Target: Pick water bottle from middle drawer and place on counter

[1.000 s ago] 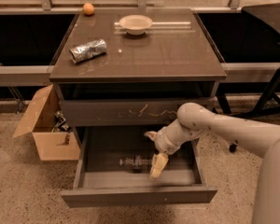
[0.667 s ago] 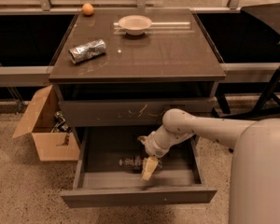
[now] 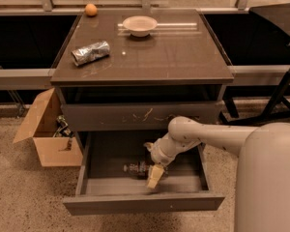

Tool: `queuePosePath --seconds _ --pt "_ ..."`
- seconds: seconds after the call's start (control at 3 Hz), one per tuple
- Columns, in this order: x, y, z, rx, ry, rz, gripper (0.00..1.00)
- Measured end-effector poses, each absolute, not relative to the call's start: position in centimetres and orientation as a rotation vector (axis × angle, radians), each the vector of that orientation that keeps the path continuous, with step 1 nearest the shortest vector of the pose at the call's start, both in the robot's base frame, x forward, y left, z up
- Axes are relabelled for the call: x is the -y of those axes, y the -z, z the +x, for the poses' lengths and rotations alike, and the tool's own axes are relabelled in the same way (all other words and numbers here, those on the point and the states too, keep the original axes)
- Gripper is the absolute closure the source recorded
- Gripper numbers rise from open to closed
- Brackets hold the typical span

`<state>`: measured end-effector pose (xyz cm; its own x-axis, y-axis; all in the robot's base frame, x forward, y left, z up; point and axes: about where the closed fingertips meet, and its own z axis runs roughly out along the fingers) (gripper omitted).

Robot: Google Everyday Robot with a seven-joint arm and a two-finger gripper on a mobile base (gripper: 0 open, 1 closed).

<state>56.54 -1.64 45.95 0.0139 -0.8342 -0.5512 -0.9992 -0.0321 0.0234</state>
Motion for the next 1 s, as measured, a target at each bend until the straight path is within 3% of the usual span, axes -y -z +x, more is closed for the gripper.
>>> queuePosePath --seconds 1.0 --pt "2.1 -41.2 59.0 -1.862 -0.581 -1.909 0.00"
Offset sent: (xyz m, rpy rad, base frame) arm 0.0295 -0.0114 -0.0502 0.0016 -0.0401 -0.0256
